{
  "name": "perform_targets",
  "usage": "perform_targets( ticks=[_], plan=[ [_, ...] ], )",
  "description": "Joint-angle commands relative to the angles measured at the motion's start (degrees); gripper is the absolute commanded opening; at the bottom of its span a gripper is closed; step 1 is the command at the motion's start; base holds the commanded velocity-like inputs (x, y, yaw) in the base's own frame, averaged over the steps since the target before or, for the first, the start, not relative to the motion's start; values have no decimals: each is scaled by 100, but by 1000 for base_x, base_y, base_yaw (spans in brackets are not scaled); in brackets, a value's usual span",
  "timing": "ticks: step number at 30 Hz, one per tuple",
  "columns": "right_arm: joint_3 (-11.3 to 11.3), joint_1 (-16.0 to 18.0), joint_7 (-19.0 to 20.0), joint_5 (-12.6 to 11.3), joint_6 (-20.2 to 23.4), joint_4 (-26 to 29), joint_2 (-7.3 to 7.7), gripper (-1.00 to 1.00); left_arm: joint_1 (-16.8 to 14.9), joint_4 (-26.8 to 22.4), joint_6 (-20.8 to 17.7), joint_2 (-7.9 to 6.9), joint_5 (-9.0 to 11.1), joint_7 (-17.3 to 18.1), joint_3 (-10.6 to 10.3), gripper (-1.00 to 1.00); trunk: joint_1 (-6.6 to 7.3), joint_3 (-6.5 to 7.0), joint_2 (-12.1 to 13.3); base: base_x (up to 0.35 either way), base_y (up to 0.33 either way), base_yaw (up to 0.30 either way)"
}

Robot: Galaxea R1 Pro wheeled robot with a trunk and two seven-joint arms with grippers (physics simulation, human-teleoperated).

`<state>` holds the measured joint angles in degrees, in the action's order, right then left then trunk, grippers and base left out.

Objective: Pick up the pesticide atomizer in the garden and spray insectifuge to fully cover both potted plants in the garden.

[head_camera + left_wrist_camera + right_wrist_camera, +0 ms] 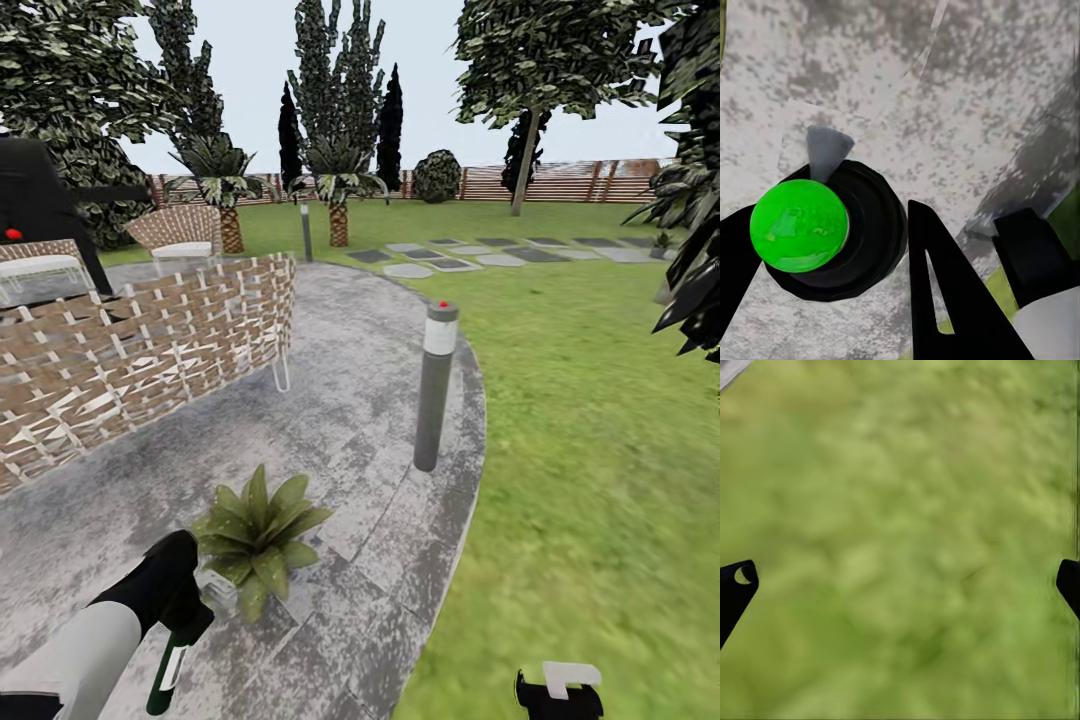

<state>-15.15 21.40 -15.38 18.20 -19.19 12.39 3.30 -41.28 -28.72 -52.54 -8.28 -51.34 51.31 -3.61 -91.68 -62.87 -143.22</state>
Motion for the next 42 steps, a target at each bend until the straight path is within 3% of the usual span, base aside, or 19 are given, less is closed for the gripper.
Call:
perform_targets(
  ticks=[1,9,17,23,27,30,33,36,38,41,42],
  plan=[
    [-40,5,-10,64,-20,-10,1,100,-1,-11,-19,3,-43,55,-29,-100,1,-5,-2,13,-265,3],
    [-41,5,-23,62,-23,-8,-4,100,11,51,-27,-64,-35,55,-17,-100,1,-5,-2,79,-243,1],
    [-41,5,-26,57,-24,-8,-13,100,340,63,-4,-224,-33,54,29,-100,1,-5,-2,106,-16,115],
    [-41,5,-26,57,-22,-8,-14,100,522,-9,13,-238,-26,-47,332,-100,1,-5,-2,2,0,264],
    [-40,5,-26,60,-19,-8,-14,100,532,-22,29,-165,-24,-477,611,-100,1,-5,-2,0,0,86],
    [-41,5,-26,58,-17,-8,-14,100,525,-110,25,74,-21,-744,642,-100,1,-5,-2,0,0,10],
    [-41,5,-26,58,-19,-8,-14,100,496,-306,-3,176,-13,-745,642,-100,1,-5,-2,0,0,2],
    [-41,5,-26,59,-16,-8,-14,100,415,-444,-74,200,-18,-677,604,-100,1,-5,-2,0,0,0],
    [-41,5,-26,59,-16,-8,-13,100,240,-458,-79,174,-58,-442,588,-100,1,-5,-2,0,0,0],
    [-41,5,-26,61,-15,-8,-8,100,-117,-419,-81,123,-228,176,451,-100,1,-5,-2,0,0,0],
    [-41,5,-26,61,-17,-8,-7,100,-222,-413,-81,101,-392,425,370,-100,1,-5,-2,0,0,0]
  ],
)
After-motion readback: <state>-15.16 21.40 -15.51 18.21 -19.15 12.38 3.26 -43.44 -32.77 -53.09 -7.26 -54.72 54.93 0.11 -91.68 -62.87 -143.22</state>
